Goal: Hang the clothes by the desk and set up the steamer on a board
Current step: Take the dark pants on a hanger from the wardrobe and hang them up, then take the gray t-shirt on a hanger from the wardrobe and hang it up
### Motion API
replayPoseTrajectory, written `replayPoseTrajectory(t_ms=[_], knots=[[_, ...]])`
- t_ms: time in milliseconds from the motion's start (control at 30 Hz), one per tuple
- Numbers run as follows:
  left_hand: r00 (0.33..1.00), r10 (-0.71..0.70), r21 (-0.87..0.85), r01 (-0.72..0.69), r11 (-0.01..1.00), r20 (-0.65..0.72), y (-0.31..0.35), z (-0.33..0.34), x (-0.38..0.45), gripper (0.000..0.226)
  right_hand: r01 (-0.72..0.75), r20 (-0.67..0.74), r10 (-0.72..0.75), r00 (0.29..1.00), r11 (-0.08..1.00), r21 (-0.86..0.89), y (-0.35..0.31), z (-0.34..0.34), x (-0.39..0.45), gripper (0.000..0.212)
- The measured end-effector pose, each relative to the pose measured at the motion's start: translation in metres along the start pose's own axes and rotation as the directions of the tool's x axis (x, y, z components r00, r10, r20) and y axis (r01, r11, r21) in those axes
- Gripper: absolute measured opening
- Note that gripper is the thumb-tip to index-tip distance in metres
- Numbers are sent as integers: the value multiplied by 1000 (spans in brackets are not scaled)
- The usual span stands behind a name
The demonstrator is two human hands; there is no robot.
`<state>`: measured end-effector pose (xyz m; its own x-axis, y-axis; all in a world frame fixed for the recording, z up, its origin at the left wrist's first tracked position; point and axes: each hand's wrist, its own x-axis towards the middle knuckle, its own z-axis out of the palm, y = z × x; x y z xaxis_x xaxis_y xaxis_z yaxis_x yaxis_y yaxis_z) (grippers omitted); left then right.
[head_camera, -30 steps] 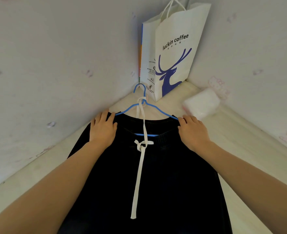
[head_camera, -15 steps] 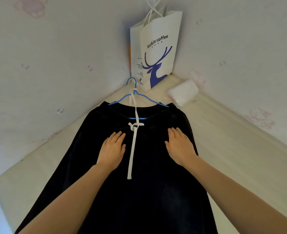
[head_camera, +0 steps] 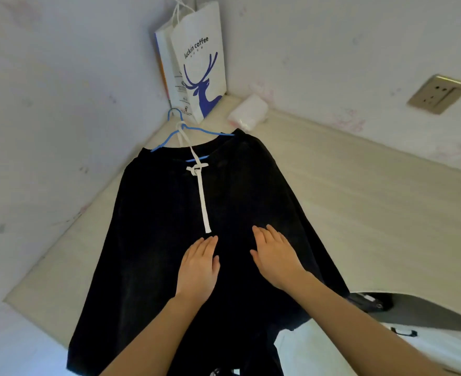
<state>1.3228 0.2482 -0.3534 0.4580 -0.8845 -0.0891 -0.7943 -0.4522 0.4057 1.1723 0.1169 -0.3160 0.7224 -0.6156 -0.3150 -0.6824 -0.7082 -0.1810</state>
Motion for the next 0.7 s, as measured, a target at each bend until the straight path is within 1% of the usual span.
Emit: replayPoseTrajectory(t_ms=[133,233,400,533,700], knots=[[991,136,60,-135,989,-5,13,-1,-27,46,-88,-44,89,995,996,31,-12,15,-55,58],[966,258,136,-256,957,-1,28,-5,-47,46,-172,-79,176,981,984,53,-20,23,-96,57],[909,416,142,-411,900,-7,64,-4,-79,44,-331,-131,350,927,932,146,-22,30,-158,57],[838,545,116,-544,831,28,102,2,-104,43,-461,-170,498,850,861,215,-13,31,-209,56],[711,698,100,-703,704,81,151,15,-132,43,-580,-187,636,749,765,280,-3,40,-278,56]])
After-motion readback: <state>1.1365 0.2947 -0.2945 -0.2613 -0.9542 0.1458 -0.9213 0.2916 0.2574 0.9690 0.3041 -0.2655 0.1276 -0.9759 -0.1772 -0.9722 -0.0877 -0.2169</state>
